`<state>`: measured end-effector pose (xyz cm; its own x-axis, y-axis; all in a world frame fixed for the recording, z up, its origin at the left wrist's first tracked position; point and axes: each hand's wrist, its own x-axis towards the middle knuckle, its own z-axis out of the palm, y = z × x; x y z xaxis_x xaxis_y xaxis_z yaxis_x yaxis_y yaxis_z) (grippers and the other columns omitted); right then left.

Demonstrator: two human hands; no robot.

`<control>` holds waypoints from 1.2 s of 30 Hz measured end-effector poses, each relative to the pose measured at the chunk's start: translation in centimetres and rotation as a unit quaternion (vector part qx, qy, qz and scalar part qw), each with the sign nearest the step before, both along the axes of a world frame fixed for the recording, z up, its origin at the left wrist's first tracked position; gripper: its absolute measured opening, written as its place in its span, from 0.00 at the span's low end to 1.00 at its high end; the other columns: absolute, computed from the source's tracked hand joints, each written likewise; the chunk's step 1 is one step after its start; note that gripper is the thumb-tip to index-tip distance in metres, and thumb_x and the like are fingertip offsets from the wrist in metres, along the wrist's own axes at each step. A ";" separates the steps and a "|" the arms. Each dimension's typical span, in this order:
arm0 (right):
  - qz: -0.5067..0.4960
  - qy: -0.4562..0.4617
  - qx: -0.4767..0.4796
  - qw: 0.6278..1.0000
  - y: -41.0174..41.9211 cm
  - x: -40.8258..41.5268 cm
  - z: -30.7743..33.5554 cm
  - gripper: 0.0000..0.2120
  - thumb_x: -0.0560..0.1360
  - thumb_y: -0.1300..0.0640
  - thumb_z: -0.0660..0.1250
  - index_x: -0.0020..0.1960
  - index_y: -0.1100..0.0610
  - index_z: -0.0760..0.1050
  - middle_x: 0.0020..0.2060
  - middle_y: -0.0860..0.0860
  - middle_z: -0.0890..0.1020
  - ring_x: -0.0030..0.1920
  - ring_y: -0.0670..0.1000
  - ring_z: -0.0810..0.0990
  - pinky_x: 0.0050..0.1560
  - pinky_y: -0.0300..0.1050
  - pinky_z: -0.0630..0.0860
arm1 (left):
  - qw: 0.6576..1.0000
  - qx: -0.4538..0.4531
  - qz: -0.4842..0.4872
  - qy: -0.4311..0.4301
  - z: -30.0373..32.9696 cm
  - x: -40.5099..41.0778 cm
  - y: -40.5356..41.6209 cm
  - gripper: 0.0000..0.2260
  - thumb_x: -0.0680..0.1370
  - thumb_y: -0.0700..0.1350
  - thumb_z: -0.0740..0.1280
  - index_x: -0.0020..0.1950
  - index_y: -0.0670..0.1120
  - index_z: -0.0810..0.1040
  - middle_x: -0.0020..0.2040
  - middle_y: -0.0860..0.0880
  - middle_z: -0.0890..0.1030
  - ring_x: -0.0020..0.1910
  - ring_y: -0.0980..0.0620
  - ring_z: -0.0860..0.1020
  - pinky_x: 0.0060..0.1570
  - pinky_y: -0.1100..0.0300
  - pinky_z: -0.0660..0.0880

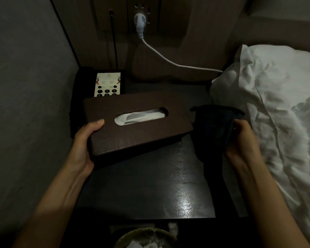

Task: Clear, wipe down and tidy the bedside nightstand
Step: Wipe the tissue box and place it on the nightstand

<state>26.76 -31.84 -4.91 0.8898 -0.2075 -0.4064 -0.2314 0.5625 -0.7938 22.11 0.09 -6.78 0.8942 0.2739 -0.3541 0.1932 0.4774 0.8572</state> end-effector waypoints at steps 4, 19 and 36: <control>-0.024 -0.078 0.173 0.981 0.6 0.3 0.4 0.14 0.82 0.59 0.51 0.64 0.58 0.69 0.58 0.57 0.77 0.60 0.53 0.75 0.74 0.46 0.65 | 0.998 0.004 -0.061 0.005 -0.1 -0.2 -1.1 0.11 0.69 0.50 0.68 0.47 0.49 0.86 0.51 0.48 0.85 0.48 0.53 0.84 0.45 0.62 0.80; 0.162 -0.118 -0.653 0.730 5.5 -1.2 -1.3 0.29 0.82 0.42 0.51 0.80 0.50 0.51 0.80 0.48 0.55 0.79 0.49 0.50 0.77 0.49 0.51 | 0.991 0.001 -0.126 0.044 -0.2 -0.5 -4.2 0.22 0.68 0.53 0.71 0.60 0.47 0.80 0.56 0.47 0.84 0.55 0.49 0.82 0.52 0.55 0.75; 0.302 -0.241 -0.707 0.592 12.2 -3.1 0.1 0.36 0.79 0.35 0.41 0.81 0.53 0.43 0.80 0.47 0.45 0.79 0.43 0.40 0.79 0.43 0.40 | 0.986 -0.053 -0.154 -0.027 0.2 -0.7 -3.9 0.22 0.74 0.65 0.61 0.58 0.55 0.82 0.60 0.49 0.82 0.59 0.53 0.80 0.50 0.61 0.79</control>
